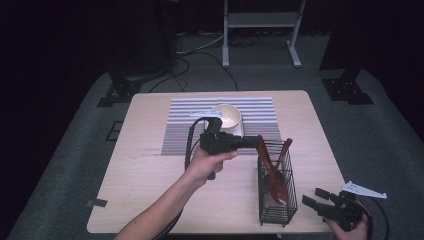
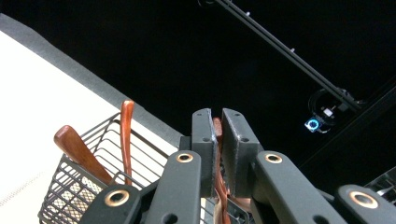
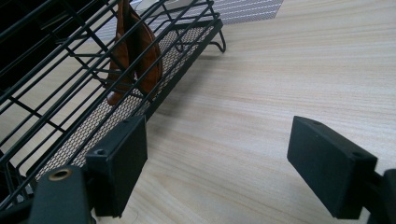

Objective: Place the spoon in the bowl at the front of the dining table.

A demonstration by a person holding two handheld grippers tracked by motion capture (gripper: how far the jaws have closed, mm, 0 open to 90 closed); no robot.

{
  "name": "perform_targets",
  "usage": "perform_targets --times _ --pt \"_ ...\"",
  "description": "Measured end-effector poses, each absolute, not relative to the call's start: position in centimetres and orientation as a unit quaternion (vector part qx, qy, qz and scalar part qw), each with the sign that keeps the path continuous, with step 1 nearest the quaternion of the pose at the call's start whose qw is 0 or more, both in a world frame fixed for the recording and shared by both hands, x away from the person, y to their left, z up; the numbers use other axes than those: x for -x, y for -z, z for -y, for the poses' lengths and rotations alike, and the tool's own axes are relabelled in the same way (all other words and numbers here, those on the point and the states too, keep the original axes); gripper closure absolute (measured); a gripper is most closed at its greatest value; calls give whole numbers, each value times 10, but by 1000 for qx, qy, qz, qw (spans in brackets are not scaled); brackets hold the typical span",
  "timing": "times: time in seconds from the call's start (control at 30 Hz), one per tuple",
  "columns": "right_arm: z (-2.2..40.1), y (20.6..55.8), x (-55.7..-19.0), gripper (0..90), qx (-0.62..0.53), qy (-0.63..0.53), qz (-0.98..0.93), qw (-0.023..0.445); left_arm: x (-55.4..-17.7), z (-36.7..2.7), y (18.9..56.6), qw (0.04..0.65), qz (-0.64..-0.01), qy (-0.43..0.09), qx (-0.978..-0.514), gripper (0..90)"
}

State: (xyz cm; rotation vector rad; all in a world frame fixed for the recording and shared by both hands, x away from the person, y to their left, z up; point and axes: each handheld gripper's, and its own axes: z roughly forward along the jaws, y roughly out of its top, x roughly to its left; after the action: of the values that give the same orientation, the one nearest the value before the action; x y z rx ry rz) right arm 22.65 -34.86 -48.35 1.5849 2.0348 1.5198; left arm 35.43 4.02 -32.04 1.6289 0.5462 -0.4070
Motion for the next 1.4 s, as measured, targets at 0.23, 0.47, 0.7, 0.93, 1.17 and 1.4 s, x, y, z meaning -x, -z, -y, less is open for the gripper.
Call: perform_targets --times 0.23,0.47,0.7,0.93,1.17,1.4 --pt "349 483 -226 190 -528 -506 -678 74 -358 -47 316 644 -244 178 -703 841" --pt "349 484 -227 189 -528 -506 -678 74 -363 -56 310 653 -252 175 -692 841" --pt "349 484 -227 190 -529 -506 -678 74 -369 -66 309 659 -260 177 -683 841" --pt "349 484 -227 189 -529 -505 -678 74 -376 -77 310 664 -274 180 -672 842" --pt "349 484 -227 189 -529 -505 -678 74 -380 -87 310 670 -282 176 -663 842" --pt "349 484 -227 190 -529 -505 -677 74 -385 -97 311 677 -292 179 -652 842"
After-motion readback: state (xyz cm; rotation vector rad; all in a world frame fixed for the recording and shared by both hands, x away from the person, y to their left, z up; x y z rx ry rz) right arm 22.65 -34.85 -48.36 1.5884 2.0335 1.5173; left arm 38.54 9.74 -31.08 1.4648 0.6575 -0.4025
